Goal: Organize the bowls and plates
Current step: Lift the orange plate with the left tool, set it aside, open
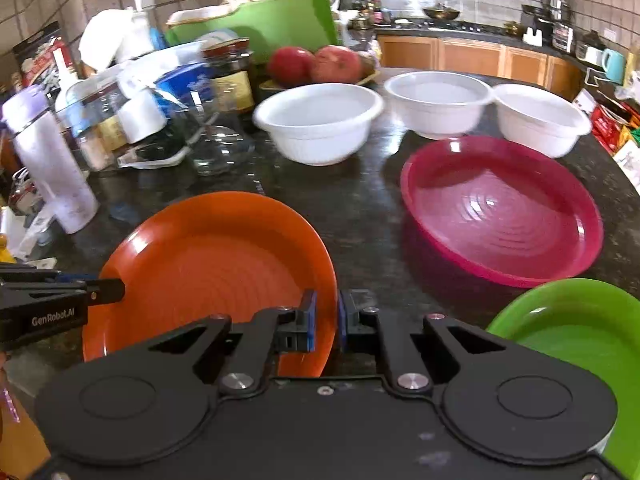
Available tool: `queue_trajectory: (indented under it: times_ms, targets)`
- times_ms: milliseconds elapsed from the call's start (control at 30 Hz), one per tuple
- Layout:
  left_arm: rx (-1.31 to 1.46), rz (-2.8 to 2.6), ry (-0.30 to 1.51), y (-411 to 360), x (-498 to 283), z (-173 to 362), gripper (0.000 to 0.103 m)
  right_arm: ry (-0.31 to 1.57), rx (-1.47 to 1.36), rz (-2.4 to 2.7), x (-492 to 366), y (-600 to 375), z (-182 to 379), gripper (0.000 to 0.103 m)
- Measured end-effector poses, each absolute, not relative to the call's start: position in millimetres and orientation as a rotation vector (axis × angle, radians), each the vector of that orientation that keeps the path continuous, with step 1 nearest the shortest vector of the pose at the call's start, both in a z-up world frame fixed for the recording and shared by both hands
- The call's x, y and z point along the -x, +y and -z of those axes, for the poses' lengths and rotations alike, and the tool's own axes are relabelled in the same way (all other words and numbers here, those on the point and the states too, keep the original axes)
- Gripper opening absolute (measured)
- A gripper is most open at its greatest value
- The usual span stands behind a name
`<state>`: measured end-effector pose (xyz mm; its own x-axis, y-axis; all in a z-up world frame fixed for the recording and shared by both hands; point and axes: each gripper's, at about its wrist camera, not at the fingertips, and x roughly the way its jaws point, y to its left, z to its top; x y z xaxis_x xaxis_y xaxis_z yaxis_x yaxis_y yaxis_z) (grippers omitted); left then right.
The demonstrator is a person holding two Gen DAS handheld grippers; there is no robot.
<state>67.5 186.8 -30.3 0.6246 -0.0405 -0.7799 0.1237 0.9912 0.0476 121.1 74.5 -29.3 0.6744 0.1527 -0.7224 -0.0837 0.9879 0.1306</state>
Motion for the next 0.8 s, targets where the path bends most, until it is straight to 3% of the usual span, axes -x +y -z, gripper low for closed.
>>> queue_trajectory:
  times_ms: [633, 767, 800]
  targets:
    - [-0.1, 0.072, 0.905, 240, -54, 36, 0.015, 0.833, -0.065, -0.135, -114, 126, 28, 0.015]
    - [-0.109, 0.1, 0.902, 240, -56, 36, 0.019, 0.819, -0.089, -0.099, -113, 127, 30, 0.021]
    - [-0.115, 0.103, 0.892, 239, -56, 36, 0.023, 0.814, -0.088, -0.088, -112, 127, 30, 0.029]
